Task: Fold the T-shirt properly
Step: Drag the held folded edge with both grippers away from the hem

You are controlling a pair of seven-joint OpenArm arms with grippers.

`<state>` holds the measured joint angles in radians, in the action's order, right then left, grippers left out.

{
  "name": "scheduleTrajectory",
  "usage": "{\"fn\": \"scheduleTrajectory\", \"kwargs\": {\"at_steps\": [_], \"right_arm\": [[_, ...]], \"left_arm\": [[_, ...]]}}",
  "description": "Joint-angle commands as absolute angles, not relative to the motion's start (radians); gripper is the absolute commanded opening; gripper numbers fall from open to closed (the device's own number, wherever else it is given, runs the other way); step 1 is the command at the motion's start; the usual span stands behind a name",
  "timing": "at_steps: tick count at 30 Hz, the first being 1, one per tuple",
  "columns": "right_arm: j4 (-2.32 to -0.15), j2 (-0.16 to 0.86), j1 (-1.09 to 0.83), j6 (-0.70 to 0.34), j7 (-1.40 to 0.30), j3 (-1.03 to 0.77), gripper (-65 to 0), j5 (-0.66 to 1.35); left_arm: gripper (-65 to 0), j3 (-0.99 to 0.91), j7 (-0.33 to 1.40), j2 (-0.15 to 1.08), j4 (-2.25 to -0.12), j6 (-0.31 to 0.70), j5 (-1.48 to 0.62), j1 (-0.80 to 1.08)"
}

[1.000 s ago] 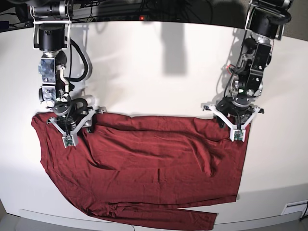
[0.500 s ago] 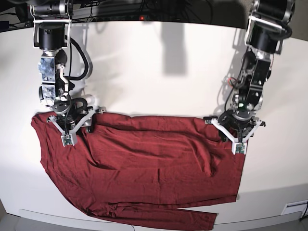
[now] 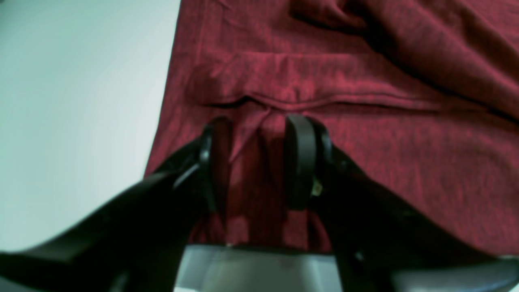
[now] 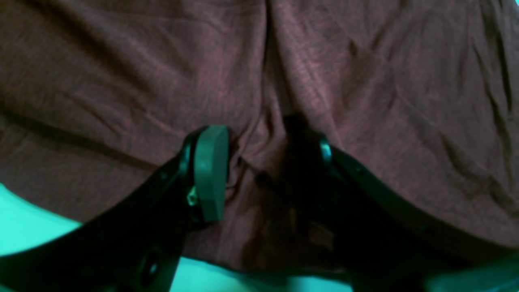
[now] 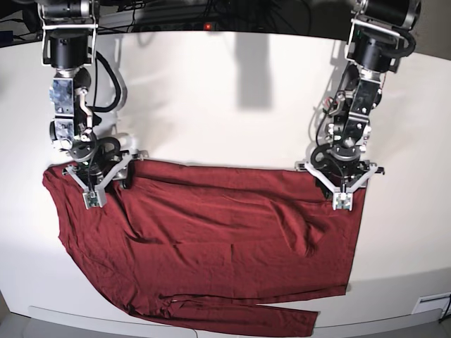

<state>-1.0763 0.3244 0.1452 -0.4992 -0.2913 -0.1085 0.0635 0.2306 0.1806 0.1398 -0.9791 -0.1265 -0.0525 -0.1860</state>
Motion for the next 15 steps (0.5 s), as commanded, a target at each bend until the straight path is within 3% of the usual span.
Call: {"fn": "scheduleTrajectory", "kwargs": {"at_steps": [1, 15], "right_arm": [[-1.085, 0.340, 0.140, -0.499, -0.327, -0.111, -37.0, 0.046], [-1.247, 0.365, -0.050, -0.501, -0.384, -0.111, -37.0, 0.064]], "left_arm": [[-42.5, 0.233, 0.361, 0.157, -0.967, -0.119, -0.068, -0.146], [-42.5, 0.230, 0.444, 0.236, -1.215, -0.119, -0.067, 0.070]]}}
